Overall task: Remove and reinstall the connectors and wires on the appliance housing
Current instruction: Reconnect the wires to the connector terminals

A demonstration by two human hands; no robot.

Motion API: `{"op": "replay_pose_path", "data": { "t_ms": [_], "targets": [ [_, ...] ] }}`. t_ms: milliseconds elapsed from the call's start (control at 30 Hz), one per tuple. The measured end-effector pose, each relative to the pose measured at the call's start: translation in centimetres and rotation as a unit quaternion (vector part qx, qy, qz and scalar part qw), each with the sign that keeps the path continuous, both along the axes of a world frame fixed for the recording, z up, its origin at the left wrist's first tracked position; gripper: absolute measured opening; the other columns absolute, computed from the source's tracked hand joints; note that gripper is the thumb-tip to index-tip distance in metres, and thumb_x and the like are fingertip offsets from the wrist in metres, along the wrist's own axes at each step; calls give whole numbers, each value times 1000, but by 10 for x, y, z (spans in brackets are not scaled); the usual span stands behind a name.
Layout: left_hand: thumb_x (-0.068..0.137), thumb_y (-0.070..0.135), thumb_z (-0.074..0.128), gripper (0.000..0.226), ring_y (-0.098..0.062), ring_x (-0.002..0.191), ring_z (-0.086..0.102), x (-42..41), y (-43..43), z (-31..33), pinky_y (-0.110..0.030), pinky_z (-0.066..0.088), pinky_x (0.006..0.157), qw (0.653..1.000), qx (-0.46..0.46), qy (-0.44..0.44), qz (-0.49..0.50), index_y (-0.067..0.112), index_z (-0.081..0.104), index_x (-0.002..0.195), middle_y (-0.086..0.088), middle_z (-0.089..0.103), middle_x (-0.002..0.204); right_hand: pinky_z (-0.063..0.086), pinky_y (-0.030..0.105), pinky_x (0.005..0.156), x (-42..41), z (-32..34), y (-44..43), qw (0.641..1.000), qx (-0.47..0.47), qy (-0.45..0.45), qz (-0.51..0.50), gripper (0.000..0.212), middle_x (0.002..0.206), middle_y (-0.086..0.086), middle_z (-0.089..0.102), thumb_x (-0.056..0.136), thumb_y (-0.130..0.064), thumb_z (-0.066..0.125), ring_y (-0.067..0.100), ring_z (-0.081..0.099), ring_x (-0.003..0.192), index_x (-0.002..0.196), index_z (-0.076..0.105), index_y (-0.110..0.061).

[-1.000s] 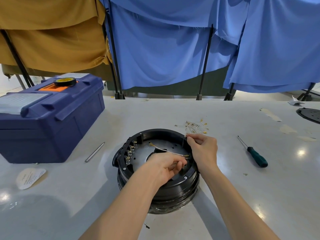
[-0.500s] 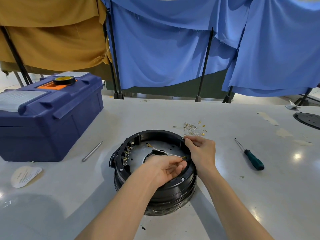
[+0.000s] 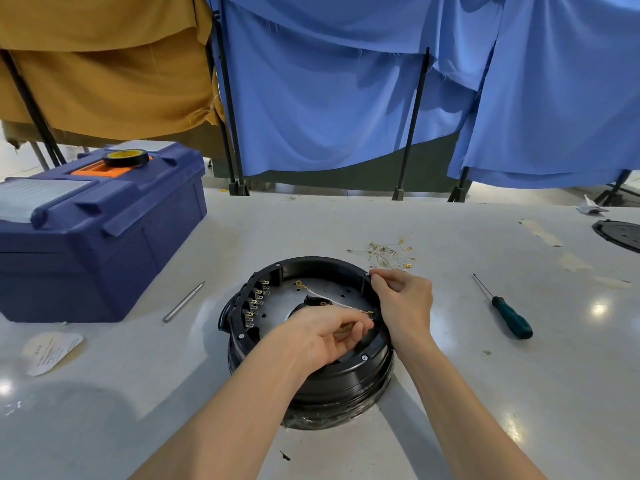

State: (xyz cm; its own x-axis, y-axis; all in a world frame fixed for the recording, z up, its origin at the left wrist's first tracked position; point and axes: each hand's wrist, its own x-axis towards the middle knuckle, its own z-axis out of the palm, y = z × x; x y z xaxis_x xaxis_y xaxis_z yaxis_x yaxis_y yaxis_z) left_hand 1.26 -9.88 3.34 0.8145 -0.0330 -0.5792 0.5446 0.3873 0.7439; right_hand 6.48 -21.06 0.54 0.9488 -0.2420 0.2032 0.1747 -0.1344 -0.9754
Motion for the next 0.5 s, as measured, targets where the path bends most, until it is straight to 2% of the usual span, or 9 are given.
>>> {"op": "replay_pose_path", "data": {
  "t_ms": [133,233,333,500],
  "targets": [
    [81,-10,67,21,-9,37,59,-3,4,1,-14,45,36,1000,-8,-3,-11,-4,67,61,-12,66,54,53,21,80,-1,2,-3,1000,10,5,17,17,80,-6,74,84,-5,66,0,68,80,81,77,-18],
    [82,-8,66,9,-17,47,67,-9,11,5,-18,52,42,999,-25,-3,-26,-8,66,73,-16,68,59,54,20,78,-2,3,-6,999,31,13,39,16,82,-4,75,84,-3,67,1,69,77,83,77,-16],
    [87,-4,62,12,-23,49,69,-10,16,7,-23,55,44,999,-35,-8,-12,-11,63,79,-20,67,60,53,15,73,-2,2,-7,998,42,17,46,16,82,-3,75,85,-3,67,0,69,74,82,76,-16],
    [92,-5,55,14,-22,48,68,-11,16,6,-24,57,47,998,-59,-10,-16,-12,61,81,-21,67,60,54,23,76,-2,1,-7,998,45,22,46,16,79,-2,76,85,-5,68,7,70,77,82,77,-18]
  ]
}}
